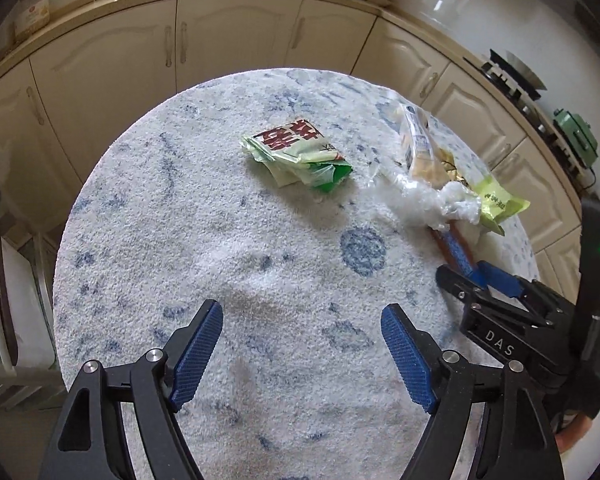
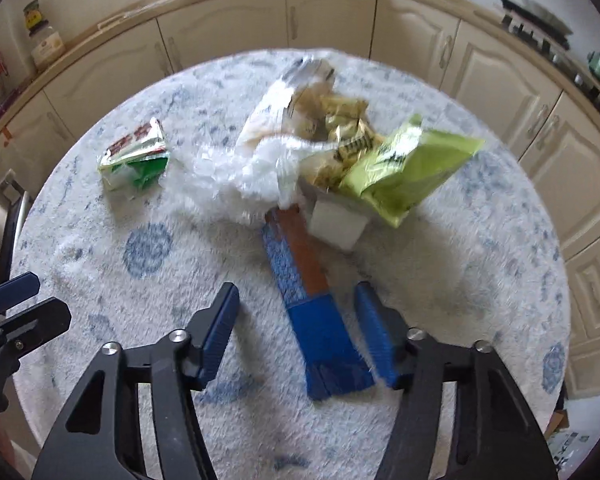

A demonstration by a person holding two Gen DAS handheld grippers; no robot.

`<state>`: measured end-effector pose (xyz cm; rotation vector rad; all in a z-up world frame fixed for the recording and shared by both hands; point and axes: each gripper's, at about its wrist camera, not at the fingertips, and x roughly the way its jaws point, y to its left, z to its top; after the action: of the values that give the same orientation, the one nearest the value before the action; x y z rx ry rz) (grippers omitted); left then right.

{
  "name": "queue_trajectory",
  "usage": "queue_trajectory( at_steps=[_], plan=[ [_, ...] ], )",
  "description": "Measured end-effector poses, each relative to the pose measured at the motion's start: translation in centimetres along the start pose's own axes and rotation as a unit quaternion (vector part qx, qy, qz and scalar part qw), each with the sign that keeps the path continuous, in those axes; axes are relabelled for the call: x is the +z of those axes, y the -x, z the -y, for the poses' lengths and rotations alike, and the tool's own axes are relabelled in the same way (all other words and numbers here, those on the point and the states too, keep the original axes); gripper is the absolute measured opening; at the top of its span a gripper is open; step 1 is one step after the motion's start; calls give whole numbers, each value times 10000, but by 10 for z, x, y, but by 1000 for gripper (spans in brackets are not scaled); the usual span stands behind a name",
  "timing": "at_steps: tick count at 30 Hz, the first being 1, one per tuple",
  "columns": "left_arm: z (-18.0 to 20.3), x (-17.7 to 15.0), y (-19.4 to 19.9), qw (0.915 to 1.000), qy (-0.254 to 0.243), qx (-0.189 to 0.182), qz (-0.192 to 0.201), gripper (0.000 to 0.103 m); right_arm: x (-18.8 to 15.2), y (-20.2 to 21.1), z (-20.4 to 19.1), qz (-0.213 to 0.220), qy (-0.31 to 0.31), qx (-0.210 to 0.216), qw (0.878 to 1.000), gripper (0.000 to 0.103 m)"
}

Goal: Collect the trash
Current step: 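Grasp the blue-and-brown bar wrapper with the right gripper while the left grasps the green packet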

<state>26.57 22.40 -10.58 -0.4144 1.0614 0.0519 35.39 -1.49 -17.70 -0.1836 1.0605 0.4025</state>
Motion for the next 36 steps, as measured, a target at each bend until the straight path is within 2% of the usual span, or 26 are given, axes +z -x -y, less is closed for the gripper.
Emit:
queue_trajectory(
  at_steps=[1, 4, 8, 12, 14, 16, 18, 21, 23, 28, 30, 32, 36],
  plan=[
    [-1, 4, -6, 10000, 4, 33, -8, 78, 1, 1, 0, 36, 30, 86, 10000, 27],
    [-4, 17, -24, 9999, 62, 85, -106, 78, 2, 2, 4, -24, -39, 266, 9996, 19],
    [-3, 37, -35, 9998, 87, 9, -162, 82, 3, 5, 10, -61, -119, 485, 9987, 19],
    [1, 56, -44, 9999, 113, 11, -93, 84, 8, 17, 12, 86, -107, 693, 9975, 19],
    [3, 69, -49, 9999, 145, 9, -49, 90, 12, 22, 15, 136, -134, 833, 9963, 19],
    [3, 84, -56, 9998, 156, -84, -64, 91, 17, 28, 19, 211, -175, 958, 9950, 19],
    [0, 96, -66, 9997, 213, -67, -72, 91, 23, 34, 25, 347, -238, 917, 9949, 19],
    [-2, 109, -85, 9994, 198, 224, -167, 91, 31, 39, 32, 505, -288, 848, 9947, 19],
    [-3, 113, -98, 9991, 213, 197, -319, 91, 36, 41, 38, 553, -327, 859, 9942, 19],
    [6, 118, -111, 9989, -86, 428, -159, 91, 47, 34, 44, 519, -413, 726, 9952, 19],
    [12, 116, -112, 9979, -230, 607, -60, 78, 47, 30, 47, 434, -454, 820, 9947, 19],
    [18, 114, -113, 9970, -422, 649, 41, 51, 44, 27, 47, 415, -470, 840, 9945, 19],
    [14, 112, -112, 9980, -271, 577, -16, 42, 43, 20, 47, 269, -509, 741, 9956, 19]
  ],
)
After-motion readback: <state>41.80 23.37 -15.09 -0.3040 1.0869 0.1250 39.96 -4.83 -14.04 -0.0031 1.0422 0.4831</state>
